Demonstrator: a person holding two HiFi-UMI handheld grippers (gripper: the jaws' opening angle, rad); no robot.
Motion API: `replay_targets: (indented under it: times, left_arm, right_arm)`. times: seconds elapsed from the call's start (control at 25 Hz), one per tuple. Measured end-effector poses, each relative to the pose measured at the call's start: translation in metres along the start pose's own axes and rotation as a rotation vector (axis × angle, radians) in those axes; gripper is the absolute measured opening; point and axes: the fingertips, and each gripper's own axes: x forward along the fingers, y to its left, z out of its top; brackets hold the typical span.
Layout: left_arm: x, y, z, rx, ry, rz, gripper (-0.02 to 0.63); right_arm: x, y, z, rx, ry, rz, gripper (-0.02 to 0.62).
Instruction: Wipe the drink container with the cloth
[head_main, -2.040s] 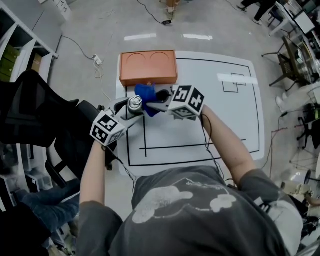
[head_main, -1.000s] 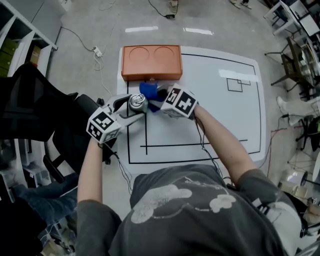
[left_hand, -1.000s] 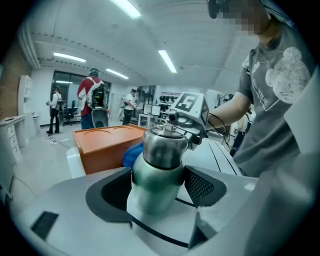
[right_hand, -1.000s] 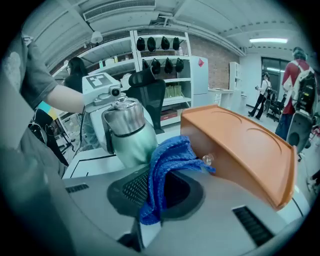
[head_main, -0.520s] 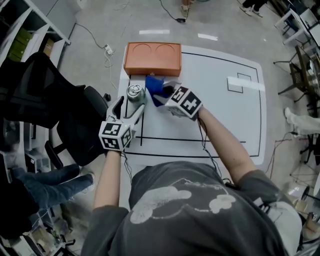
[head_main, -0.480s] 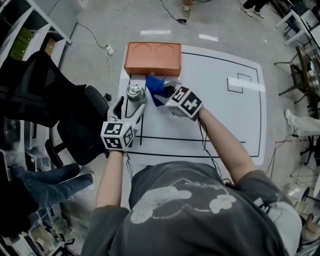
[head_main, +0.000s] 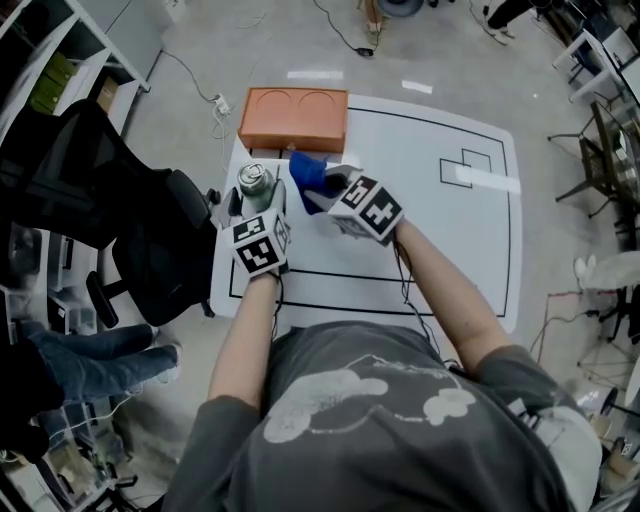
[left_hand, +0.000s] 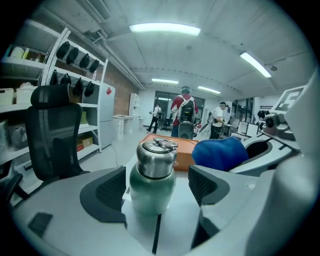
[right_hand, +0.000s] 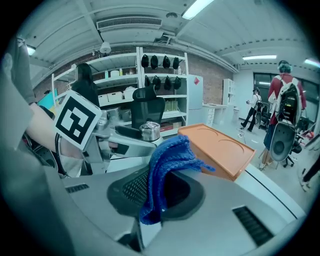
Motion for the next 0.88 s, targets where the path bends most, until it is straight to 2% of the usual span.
replay_targets:
  times: [0.2, 0.32, 0.44, 0.64, 0.88]
  left_arm:
    - [0.010, 0.006, -0.008, 0.000, 0.031, 0.093, 0.374]
    - [0.013, 0.009, -0.015, -0.003, 0.066, 0.125, 0.363]
    - [0.013, 0.009, -0.018, -0.007, 0.075, 0.127, 0.321]
    - [0.014, 0.012, -0.016, 0.027, 0.060, 0.063, 0.316]
    - [0.010, 0.011, -0.017, 0.114, 0.073, -0.115, 0.314]
  right_arm:
    - [-0.009, -0.007, -0.002, -0.005, -0.014, -0.010, 0.043]
    - [-0.009, -0.008, -0.003, -0.007, -0.018, -0.012, 0.043]
    - [-0.009, -0.007, -0.004, -0.003, -0.016, -0.012, 0.043]
    - [-0.004, -0.007, 0.001, -0.004, -0.017, -0.020, 0.043]
    - [-0.001, -0.011, 0.016, -0.013, -0.034, -0.018, 0.043]
